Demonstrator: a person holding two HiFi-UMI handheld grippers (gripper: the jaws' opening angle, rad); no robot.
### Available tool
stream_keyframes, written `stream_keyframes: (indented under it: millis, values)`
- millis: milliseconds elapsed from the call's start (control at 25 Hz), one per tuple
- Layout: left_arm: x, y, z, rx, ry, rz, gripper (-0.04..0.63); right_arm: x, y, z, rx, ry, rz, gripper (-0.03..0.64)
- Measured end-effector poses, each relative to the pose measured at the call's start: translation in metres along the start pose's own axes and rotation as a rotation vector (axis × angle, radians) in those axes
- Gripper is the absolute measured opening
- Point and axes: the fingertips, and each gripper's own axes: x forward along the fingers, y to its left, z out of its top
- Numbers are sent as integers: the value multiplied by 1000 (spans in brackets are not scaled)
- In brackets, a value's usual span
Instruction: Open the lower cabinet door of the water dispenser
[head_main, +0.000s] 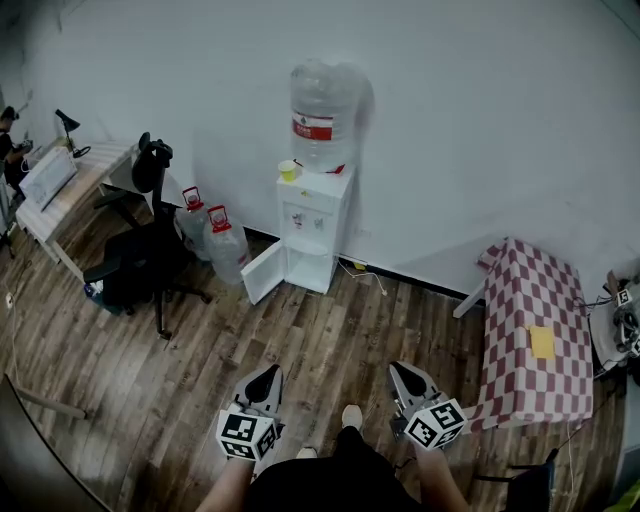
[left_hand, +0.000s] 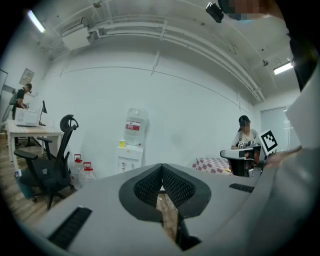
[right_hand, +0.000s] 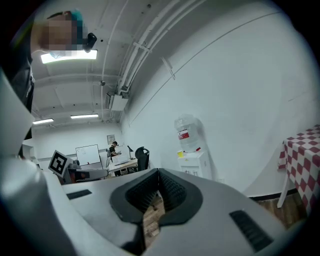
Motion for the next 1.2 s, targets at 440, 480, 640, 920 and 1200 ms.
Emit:
stream_keyframes:
  millis: [440,480,640,920,1200]
  values:
    - [-29,-20,-16,-40,-14,-86,14,-39,32,-6,-2,-11,-44,22]
    - [-29,-22,-15,-39,-16,-88,14,-39,32,-5,-2,-13,-41,21]
    - [-30,-32,-9,-32,-24,-84,14,-43,28,-5,4,-15,-30,21]
    - [-23,-51,2,-21,-32,-33,14,-48,17,11,-30,-21,42,23]
    - [-13,-71,18,-20,-62,29,14,-65,-6,26,-57,-18,91,23]
